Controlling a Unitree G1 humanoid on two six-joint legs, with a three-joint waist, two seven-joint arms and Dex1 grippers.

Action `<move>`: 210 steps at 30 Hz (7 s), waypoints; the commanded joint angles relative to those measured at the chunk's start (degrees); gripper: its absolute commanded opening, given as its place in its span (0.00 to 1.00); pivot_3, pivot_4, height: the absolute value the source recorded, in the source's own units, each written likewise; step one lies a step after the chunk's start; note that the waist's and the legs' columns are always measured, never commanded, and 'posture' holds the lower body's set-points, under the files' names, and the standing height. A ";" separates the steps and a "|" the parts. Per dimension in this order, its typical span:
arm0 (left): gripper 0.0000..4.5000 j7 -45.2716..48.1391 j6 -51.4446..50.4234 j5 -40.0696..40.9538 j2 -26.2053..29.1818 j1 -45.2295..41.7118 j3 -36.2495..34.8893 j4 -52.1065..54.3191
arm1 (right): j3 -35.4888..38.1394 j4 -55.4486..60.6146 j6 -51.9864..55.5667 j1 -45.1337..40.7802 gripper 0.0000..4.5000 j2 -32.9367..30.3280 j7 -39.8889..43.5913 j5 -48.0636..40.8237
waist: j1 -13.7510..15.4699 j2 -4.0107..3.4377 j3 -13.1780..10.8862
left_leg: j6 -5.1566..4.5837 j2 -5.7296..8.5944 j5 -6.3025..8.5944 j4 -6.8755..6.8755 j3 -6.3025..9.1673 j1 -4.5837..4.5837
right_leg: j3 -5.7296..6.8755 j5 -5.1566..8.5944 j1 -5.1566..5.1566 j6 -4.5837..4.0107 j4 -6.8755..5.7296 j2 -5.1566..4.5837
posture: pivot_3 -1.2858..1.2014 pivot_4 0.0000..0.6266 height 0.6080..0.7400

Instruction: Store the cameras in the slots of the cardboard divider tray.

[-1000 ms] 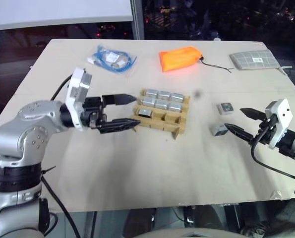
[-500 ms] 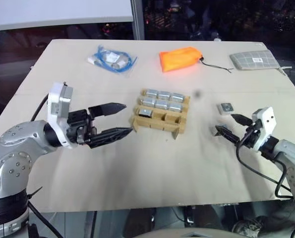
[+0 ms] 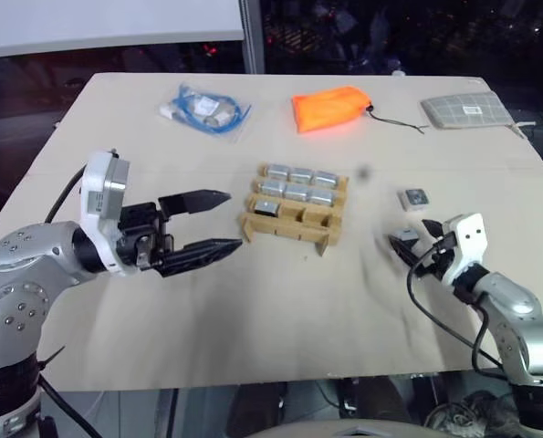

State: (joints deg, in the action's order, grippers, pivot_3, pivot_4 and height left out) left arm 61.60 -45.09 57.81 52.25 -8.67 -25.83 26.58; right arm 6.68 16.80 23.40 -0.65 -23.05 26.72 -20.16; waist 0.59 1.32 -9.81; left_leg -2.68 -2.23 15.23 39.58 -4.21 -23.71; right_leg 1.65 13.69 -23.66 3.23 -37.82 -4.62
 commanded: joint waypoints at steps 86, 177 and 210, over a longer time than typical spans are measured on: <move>1.00 3.48 7.65 -5.49 2.63 2.20 3.29 -0.02 | 2.10 -24.12 10.57 -28.42 0.40 -2.96 -2.98 4.42 | -1.33 -0.13 -0.08 | 0.02 0.01 -0.01 -0.28 -0.03 -0.04 | 0.01 -0.01 -0.06 -0.01 0.21 0.00 | 0.52 0.24 1.00; 0.17 26.11 39.20 -47.22 -13.88 -50.72 43.72 -56.26 | 22.02 25.11 36.58 -10.20 0.99 -35.09 26.00 -31.37 | 0.81 -0.16 -0.22 | -0.05 0.09 0.03 -0.21 -0.06 -0.34 | 0.34 -0.02 -0.02 0.01 0.52 0.01 | 0.52 0.24 1.00; 0.17 30.90 54.00 -62.37 -20.87 -68.97 60.43 -77.47 | 28.50 26.36 26.82 2.34 0.99 -33.72 18.99 -36.64 | 0.22 -0.10 -0.25 | -0.33 0.07 0.19 -0.15 0.22 -0.38 | 0.31 -0.02 -0.04 0.03 0.51 0.02 | 0.52 0.24 1.00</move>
State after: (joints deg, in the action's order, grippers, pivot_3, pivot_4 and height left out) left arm 92.22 7.99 -3.45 31.27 -75.59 33.34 -50.49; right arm 34.29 42.45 51.51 1.70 -56.96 46.22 -56.72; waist 0.81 1.22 -10.06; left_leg -3.02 -2.16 15.42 39.44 -3.99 -24.09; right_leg 1.97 13.67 -23.70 3.26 -37.32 -4.60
